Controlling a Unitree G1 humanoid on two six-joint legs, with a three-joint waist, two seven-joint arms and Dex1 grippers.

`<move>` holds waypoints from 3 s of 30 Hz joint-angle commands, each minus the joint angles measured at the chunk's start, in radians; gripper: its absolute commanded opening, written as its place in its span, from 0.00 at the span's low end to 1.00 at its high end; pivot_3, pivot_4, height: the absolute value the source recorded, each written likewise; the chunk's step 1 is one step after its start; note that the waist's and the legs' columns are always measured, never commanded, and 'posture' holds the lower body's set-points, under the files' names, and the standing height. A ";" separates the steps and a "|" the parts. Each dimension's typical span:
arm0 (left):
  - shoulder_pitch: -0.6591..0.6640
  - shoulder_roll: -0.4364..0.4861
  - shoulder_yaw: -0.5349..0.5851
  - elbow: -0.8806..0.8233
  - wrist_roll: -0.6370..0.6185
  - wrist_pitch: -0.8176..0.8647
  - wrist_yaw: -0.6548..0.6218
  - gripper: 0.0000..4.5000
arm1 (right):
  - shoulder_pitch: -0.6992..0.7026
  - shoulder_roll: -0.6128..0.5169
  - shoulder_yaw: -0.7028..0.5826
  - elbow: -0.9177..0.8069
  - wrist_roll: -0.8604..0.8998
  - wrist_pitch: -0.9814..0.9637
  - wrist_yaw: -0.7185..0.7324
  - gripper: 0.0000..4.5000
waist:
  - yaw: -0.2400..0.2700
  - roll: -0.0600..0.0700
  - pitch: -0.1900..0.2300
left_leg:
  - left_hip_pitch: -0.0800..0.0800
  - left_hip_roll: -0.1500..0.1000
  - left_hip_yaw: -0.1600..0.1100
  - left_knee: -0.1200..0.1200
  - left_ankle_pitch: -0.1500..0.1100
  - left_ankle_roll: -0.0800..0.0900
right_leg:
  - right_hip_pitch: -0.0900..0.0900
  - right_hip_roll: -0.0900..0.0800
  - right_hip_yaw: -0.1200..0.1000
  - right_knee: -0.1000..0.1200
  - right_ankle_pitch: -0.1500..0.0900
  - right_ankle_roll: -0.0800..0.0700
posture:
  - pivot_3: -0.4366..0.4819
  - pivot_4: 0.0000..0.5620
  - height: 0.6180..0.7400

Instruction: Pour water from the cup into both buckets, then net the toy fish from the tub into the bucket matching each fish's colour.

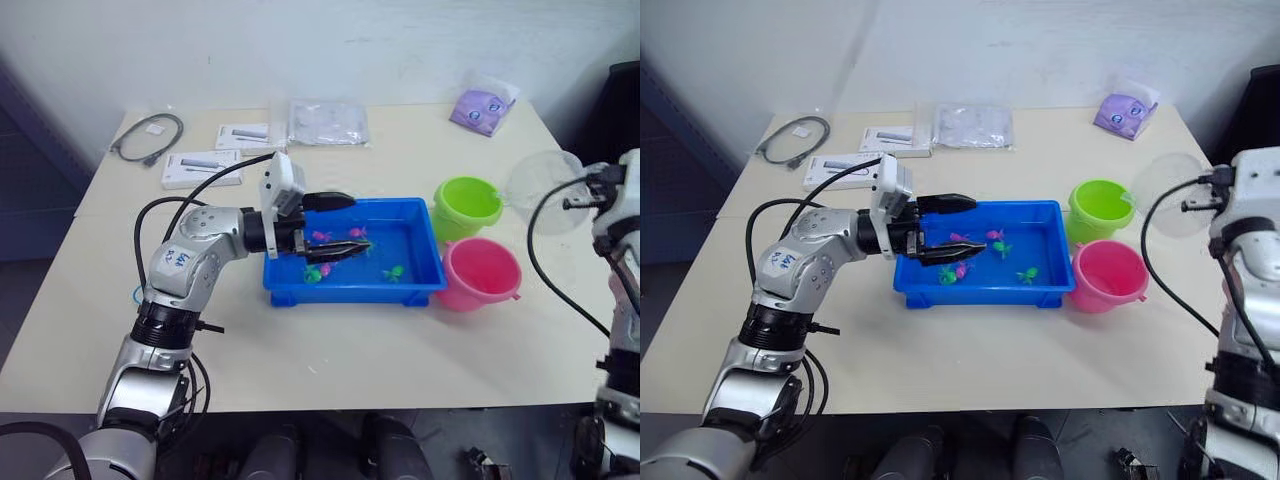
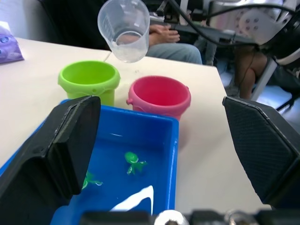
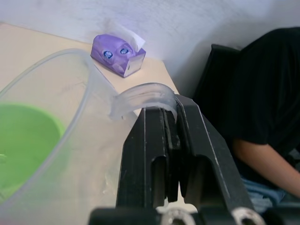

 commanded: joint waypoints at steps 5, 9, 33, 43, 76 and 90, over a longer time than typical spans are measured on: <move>-0.018 0.001 0.036 0.021 0.010 -0.026 0.020 1.00 | -0.191 -0.117 0.219 0.317 -0.226 -0.270 -0.020 0.00 | -0.003 0.000 0.000 | -0.001 0.000 0.000 0.000 0.000 0.000 | 0.000 0.000 -0.001 0.000 0.000 0.000 | 0.48 0.27 0.96; -0.012 0.005 0.041 0.014 0.011 -0.027 0.022 1.00 | -0.251 -0.164 0.342 0.431 -0.343 -0.402 -0.019 0.00 | -0.008 0.000 0.000 | -0.002 0.000 0.000 0.000 0.000 0.000 | -0.001 0.000 -0.001 0.000 0.000 0.000 | 0.48 0.27 0.96; 0.009 0.010 0.045 -0.013 0.003 -0.015 0.027 1.00 | -0.410 -0.241 0.641 0.513 -0.787 -0.779 -0.158 0.00 | -0.021 0.000 0.000 | -0.002 0.000 0.000 0.000 0.000 0.000 | -0.003 0.000 0.000 0.000 0.000 0.000 | 0.48 0.27 0.96; 0.023 0.030 0.032 -0.069 -0.017 0.002 -0.020 1.00 | -0.272 -0.144 0.244 0.430 -0.274 -0.532 0.015 0.00 | -0.011 -0.001 0.001 | -0.004 0.001 -0.003 0.001 0.000 0.000 | -0.002 -0.001 -0.003 -0.001 0.000 0.000 | 0.48 0.27 0.96; 0.008 0.105 0.037 -0.194 -0.190 0.136 -0.195 1.00 | 0.549 0.373 -0.497 -0.203 0.482 0.020 -0.115 0.45 | -0.003 0.001 0.000 | 0.000 0.001 0.001 0.003 -0.001 -0.001 | -0.002 0.001 0.004 0.006 0.000 0.000 | 0.48 0.27 0.96; -0.015 0.081 -0.002 -0.088 -0.119 0.067 -0.217 1.00 | 0.995 0.328 -0.371 -0.761 0.566 0.112 0.043 0.99 | 0.002 0.002 0.000 | 0.000 0.001 0.002 0.001 -0.001 0.000 | -0.002 0.002 0.014 0.005 0.000 0.000 | 0.48 0.27 0.96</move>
